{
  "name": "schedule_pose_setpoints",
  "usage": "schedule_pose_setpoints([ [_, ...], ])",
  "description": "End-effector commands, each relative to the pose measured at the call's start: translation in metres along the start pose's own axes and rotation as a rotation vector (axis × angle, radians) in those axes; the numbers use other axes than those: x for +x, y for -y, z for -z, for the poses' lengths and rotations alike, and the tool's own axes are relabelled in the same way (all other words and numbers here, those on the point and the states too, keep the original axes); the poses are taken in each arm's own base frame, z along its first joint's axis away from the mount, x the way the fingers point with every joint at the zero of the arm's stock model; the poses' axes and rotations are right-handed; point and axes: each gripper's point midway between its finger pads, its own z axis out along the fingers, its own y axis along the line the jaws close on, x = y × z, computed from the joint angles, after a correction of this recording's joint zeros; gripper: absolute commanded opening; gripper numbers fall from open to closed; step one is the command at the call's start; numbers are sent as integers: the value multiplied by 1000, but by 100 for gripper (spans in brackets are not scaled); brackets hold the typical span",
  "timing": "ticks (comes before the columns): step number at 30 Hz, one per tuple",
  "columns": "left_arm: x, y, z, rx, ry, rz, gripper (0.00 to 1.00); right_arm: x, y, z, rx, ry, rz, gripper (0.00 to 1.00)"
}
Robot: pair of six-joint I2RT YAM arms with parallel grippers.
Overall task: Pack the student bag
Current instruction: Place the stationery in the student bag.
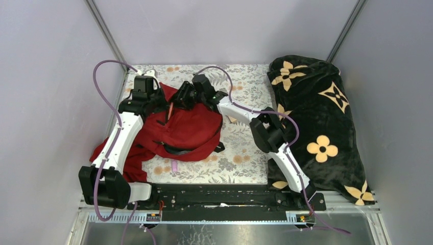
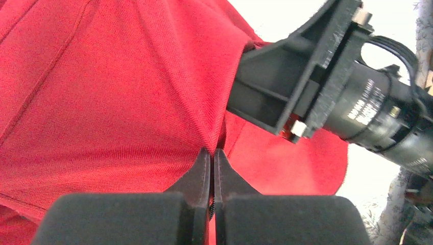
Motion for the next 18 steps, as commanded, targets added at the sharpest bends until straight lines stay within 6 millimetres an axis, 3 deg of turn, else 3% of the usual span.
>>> schedule_pose_setpoints([
  [1,-11,14,0,47,15,20,0,-13,-8,34,4,75,99,54],
  [7,-15,12,-3,38,32,38,0,-6,-42,83,-21,77,245,55],
  [12,-15,10,-2,32,34,40,0,-2,-42,118,36,63,340,61],
  [15,-12,9,-2,36,31,38,0,-21,-13,153,136,152,450,71],
  [18,-7,15,-4,82,4,25,0,-63,75,203,476,314,567,86],
])
